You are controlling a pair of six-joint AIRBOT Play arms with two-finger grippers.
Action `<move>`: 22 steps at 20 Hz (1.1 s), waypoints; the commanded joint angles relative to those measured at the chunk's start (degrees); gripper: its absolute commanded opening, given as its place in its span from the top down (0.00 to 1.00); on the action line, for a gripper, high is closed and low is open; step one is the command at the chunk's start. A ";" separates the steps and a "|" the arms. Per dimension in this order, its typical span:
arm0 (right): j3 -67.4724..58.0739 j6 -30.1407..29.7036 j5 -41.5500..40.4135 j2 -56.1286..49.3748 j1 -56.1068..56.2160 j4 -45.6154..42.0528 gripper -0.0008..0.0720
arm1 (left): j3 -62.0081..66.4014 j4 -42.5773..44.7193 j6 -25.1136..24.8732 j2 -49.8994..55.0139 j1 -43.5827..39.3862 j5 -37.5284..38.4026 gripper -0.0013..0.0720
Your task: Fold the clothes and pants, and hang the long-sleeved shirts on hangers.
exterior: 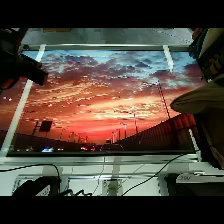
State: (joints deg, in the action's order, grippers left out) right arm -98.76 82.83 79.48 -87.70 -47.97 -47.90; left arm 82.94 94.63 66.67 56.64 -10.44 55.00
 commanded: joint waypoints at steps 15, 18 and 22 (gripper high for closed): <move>-0.09 16.15 16.09 1.44 -21.73 -35.12 0.20 | -0.04 -5.14 0.02 1.33 1.03 0.79 0.96; -0.09 16.11 16.94 1.46 -21.31 -27.61 0.95 | -0.04 -5.14 0.02 1.33 1.03 0.79 0.96; -0.09 13.44 15.04 2.67 -13.70 -11.15 0.95 | -0.04 -5.14 0.02 1.33 1.01 0.81 0.96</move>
State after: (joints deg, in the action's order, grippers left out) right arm -98.85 97.93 95.29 -85.80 -66.19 -70.35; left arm 82.91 89.52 66.72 57.95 -9.43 55.81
